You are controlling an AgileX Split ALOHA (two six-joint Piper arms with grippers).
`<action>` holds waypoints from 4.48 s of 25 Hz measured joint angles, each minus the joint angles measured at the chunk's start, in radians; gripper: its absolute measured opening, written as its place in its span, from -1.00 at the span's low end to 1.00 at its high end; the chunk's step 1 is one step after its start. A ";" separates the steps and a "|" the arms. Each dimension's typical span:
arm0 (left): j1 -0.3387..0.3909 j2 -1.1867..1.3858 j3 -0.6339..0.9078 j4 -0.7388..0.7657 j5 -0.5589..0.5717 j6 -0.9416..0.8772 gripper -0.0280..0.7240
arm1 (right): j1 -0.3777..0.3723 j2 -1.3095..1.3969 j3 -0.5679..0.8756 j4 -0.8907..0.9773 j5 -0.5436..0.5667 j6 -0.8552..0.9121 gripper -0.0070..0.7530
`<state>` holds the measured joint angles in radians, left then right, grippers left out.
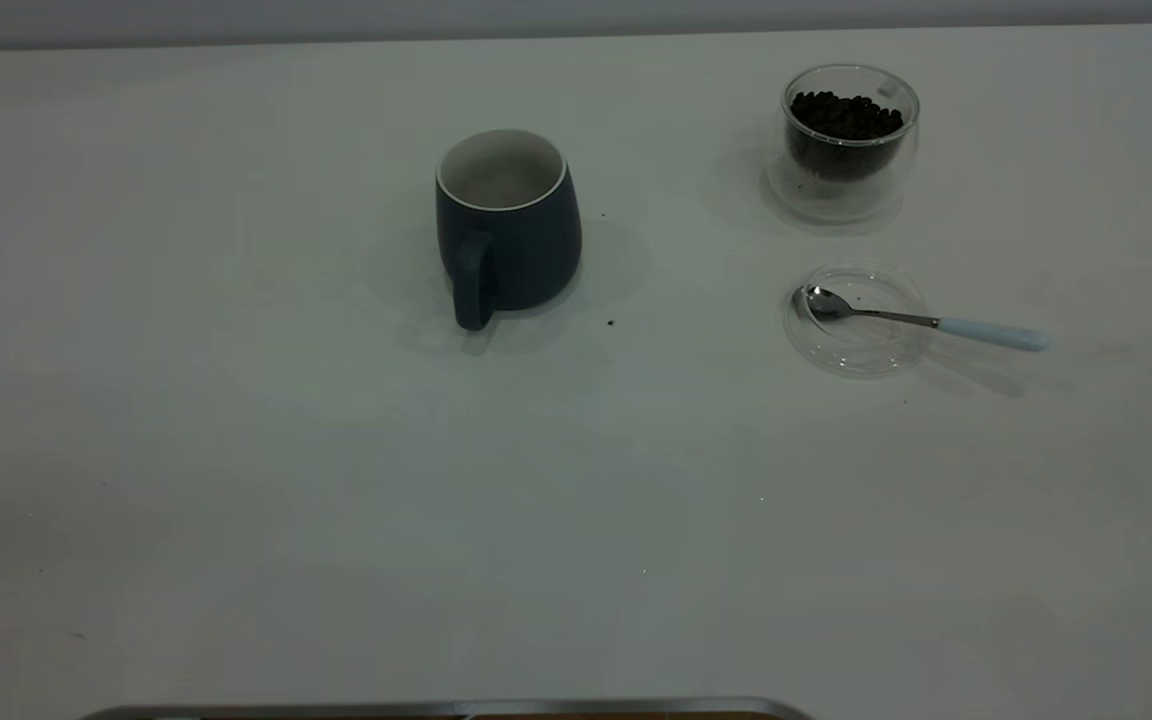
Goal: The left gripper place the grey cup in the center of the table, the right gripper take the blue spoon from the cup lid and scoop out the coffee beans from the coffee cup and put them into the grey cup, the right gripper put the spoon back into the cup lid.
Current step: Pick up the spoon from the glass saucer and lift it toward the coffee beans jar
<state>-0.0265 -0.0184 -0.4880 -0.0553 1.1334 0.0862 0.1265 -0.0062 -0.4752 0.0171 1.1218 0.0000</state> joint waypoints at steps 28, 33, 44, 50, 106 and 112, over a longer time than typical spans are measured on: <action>0.000 0.000 0.000 -0.023 0.002 -0.025 0.58 | 0.000 0.000 0.000 0.001 0.000 0.027 0.53; 0.000 0.000 0.000 -0.023 0.002 -0.026 0.58 | 0.000 0.113 -0.061 0.046 0.008 0.042 0.63; 0.000 0.000 0.000 -0.023 0.002 -0.026 0.58 | 0.000 0.858 -0.234 0.244 -0.367 0.037 0.86; 0.000 0.000 0.000 -0.023 0.002 -0.026 0.58 | 0.000 1.178 -0.249 0.454 -0.522 -0.010 0.86; 0.000 0.000 0.000 0.029 0.002 -0.026 0.58 | -0.414 2.364 -0.258 1.776 -0.289 -1.424 0.80; 0.000 0.000 0.000 0.029 0.002 -0.026 0.58 | -0.414 2.438 -0.317 1.777 -0.219 -1.490 0.77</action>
<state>-0.0265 -0.0184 -0.4880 -0.0260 1.1350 0.0604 -0.2873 2.4323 -0.7924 1.7943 0.9031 -1.4905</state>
